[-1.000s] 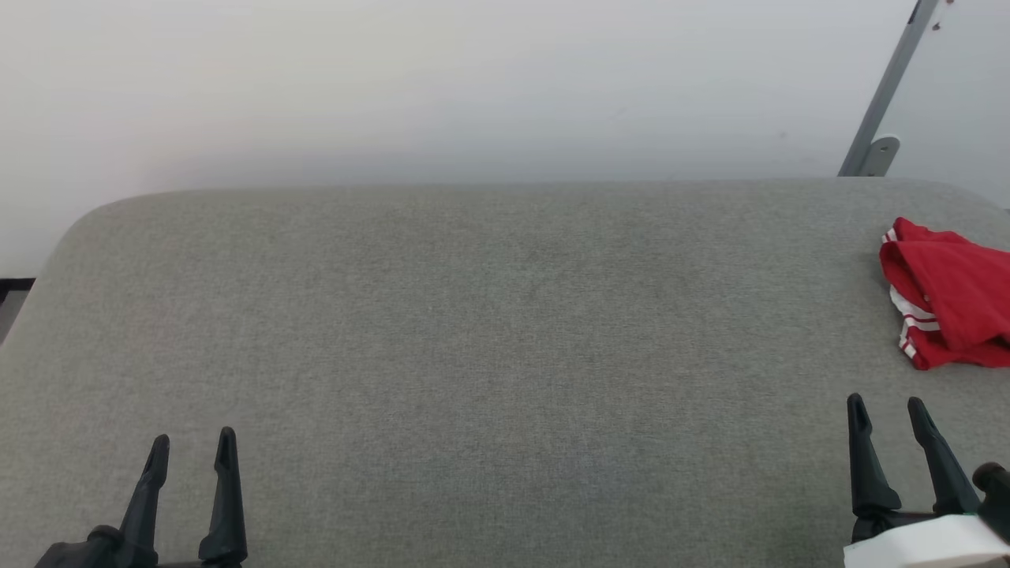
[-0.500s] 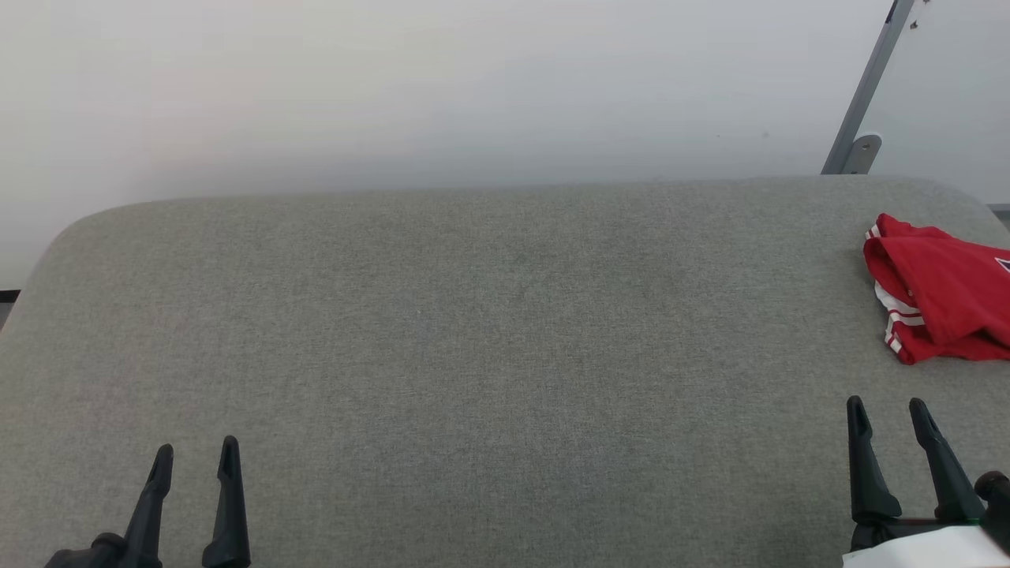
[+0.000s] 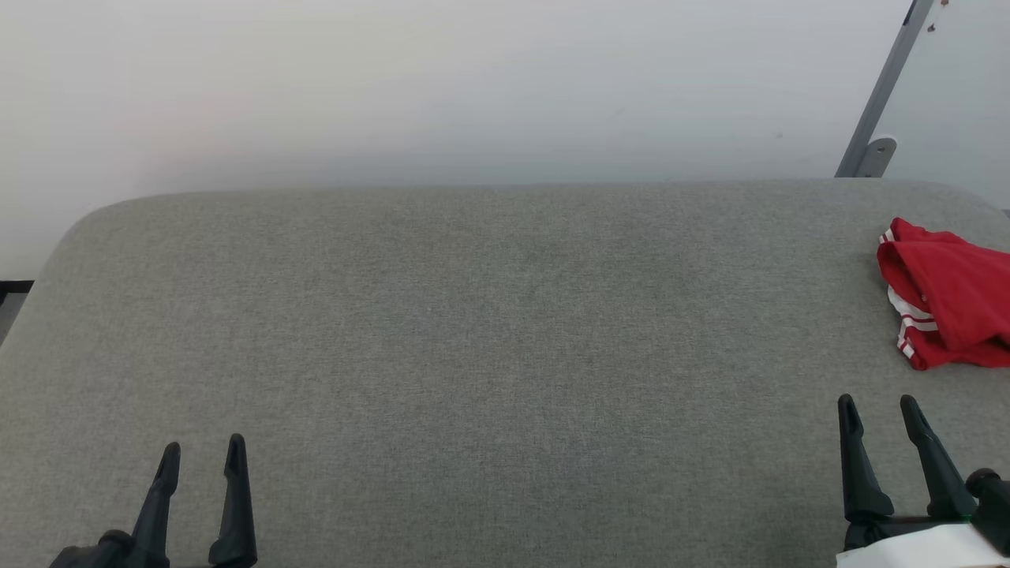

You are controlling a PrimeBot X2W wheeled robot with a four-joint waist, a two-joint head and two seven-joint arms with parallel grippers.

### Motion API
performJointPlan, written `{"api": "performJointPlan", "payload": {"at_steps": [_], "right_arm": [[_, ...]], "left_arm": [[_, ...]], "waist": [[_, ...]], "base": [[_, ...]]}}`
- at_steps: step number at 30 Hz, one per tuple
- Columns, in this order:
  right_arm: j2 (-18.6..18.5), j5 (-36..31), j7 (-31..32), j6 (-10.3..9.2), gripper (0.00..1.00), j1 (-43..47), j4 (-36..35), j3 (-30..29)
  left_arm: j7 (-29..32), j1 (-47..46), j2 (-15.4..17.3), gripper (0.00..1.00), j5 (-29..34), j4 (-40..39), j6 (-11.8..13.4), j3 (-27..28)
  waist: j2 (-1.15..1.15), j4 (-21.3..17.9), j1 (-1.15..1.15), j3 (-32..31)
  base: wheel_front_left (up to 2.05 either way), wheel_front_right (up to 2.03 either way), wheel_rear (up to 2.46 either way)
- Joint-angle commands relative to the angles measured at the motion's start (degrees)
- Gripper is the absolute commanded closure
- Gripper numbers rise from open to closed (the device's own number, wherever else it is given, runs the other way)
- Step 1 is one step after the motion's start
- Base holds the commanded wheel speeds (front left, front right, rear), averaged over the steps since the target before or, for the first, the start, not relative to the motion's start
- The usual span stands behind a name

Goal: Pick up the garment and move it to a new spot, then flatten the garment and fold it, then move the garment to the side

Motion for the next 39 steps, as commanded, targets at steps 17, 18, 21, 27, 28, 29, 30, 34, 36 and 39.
{"api": "performJointPlan", "payload": {"at_steps": [17, 18, 21, 27, 28, 29, 30, 34, 36, 39], "right_arm": [[0.9, 1.0, 0.6, 0.00, 1.00, 0.6, 3.1, 0.7], [1.0, 2.0, 0.9, 0.00, 1.00, 0.4, 3.2, 0.7], [1.2, 5.1, 1.8, 0.00, 1.00, -0.2, 3.4, 0.5], [1.5, 10.9, 3.5, 0.00, 1.00, -1.3, 3.8, 0.2], [1.6, 11.8, 3.7, 0.00, 1.00, -1.4, 3.9, 0.2], [1.7, 12.7, 4.0, 0.00, 1.00, -1.6, 3.9, 0.2], [1.7, 13.6, 4.2, 0.00, 1.00, -1.8, 4.0, 0.1], [1.9, 17.1, 5.3, -0.01, 1.00, -2.4, 4.3, -0.1], [2.1, 18.8, 5.7, -0.01, 1.00, -2.7, 4.4, -0.1], [2.2, 21.3, 6.5, -0.01, 1.00, -3.2, 4.6, -0.3]], "left_arm": [[0.4, -0.8, -0.9, 1.00, -1.0, 2.6, 0.0, -0.7], [0.6, -1.0, -1.0, 1.00, -2.0, 2.8, 0.0, -0.7], [1.4, -1.7, -1.0, 1.00, -5.2, 3.2, 0.0, -0.7], [2.9, -3.2, -1.1, 1.00, -11.1, 4.3, 0.0, -0.6], [3.2, -3.4, -1.2, 1.00, -12.1, 4.5, 0.0, -0.6], [3.4, -3.6, -1.2, 1.00, -13.0, 4.6, 0.0, -0.6], [3.7, -3.9, -1.2, 1.00, -13.9, 4.8, 0.0, -0.5], [4.6, -4.7, -1.3, 1.00, -17.5, 5.4, 0.0, -0.5], [5.1, -5.2, -1.4, 1.00, -19.3, 5.7, 0.0, -0.4], [5.7, -5.8, -1.5, 1.00, -21.7, 6.1, 0.0, -0.4]], "waist": [[0.00, 0.6, 0.01, 0.1], [0.00, 0.6, 0.01, 0.1], [0.00, 0.6, 0.01, 0.1], [0.00, 0.5, 0.01, 0.2], [0.00, 0.5, 0.01, 0.2], [0.00, 0.5, 0.01, 0.2], [0.00, 0.5, 0.01, 0.2], [0.00, 0.5, 0.01, 0.3], [0.00, 0.4, 0.01, 0.3], [0.00, 0.4, 0.01, 0.3]], "base": [[0.00, 0.00, 0.00], [0.00, 0.00, 0.00], [0.00, 0.00, 0.00], [0.00, 0.00, 0.00], [0.00, 0.00, 0.00], [0.00, 0.00, 0.00], [0.00, 0.00, 0.00], [0.00, 0.00, 0.00], [0.00, 0.00, 0.00], [0.00, 0.00, 0.00]]}}
